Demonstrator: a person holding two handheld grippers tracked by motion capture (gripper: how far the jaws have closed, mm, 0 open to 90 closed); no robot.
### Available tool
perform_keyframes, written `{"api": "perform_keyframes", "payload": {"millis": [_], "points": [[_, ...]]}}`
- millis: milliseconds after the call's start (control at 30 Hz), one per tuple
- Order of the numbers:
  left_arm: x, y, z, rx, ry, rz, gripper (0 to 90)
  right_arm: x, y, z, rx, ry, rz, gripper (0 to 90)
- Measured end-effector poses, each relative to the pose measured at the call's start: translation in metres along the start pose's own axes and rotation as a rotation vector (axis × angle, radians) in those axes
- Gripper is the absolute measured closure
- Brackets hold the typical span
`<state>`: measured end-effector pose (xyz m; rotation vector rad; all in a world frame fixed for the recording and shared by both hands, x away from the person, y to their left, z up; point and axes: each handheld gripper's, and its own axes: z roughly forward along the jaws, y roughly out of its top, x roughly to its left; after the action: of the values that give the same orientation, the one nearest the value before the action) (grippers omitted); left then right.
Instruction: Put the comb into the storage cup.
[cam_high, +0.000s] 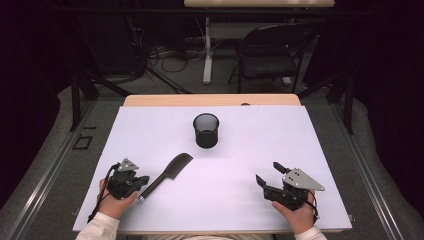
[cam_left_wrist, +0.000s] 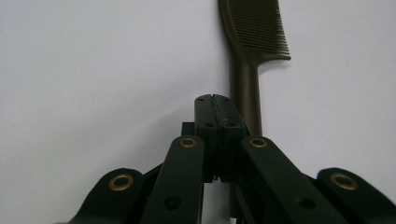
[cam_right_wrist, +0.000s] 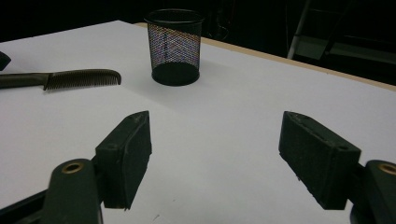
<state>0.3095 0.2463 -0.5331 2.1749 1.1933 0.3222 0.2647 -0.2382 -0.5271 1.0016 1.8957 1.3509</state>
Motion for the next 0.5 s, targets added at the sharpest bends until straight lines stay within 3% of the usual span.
{"api": "perform_keyframes", "payload": {"millis": [300, 500], "points": [[-0.001, 0.001, -0.009, -0.05, -0.006, -0.012, 82.0, -0.002, -0.001, -0.001, 0.007, -0.017, 0.01, 25.3], [-0.002, 0.003, -0.015, -0.074, -0.001, -0.008, 69.9, -0.002, -0.001, -0.002, 0.008, -0.024, 0.01, 25.3]]}}
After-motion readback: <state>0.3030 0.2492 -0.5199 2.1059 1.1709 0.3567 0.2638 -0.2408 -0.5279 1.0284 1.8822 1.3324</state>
